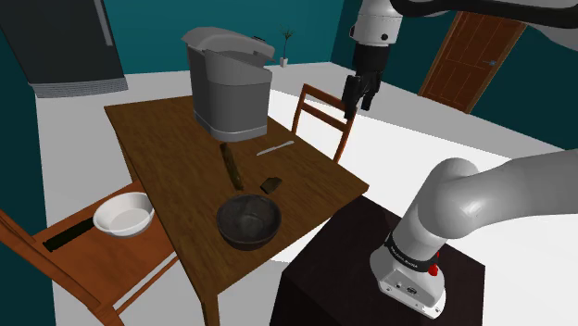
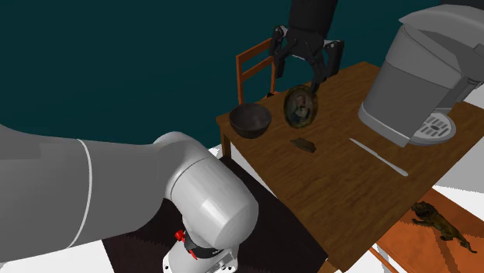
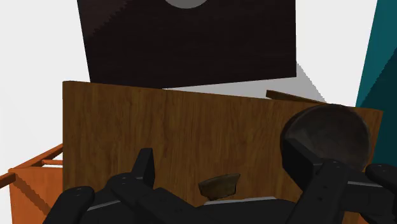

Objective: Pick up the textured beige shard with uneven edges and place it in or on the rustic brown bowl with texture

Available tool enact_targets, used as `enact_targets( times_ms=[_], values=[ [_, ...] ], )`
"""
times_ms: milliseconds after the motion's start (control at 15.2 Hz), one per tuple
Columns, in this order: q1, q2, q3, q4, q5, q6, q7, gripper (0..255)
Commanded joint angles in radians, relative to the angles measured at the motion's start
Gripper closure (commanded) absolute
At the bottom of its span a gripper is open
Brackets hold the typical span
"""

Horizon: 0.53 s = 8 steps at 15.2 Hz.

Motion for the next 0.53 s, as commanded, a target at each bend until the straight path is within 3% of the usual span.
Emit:
enact_targets(
  times_ms=[0, 462],
  values=[
    [0.0, 0.0, 0.0, 0.0, 0.0, 0.0, 0.0, 0],
    [-0.051, 0.08, 0.127, -0.146, 0.078, 0.252, 0.286, 0]
  ],
)
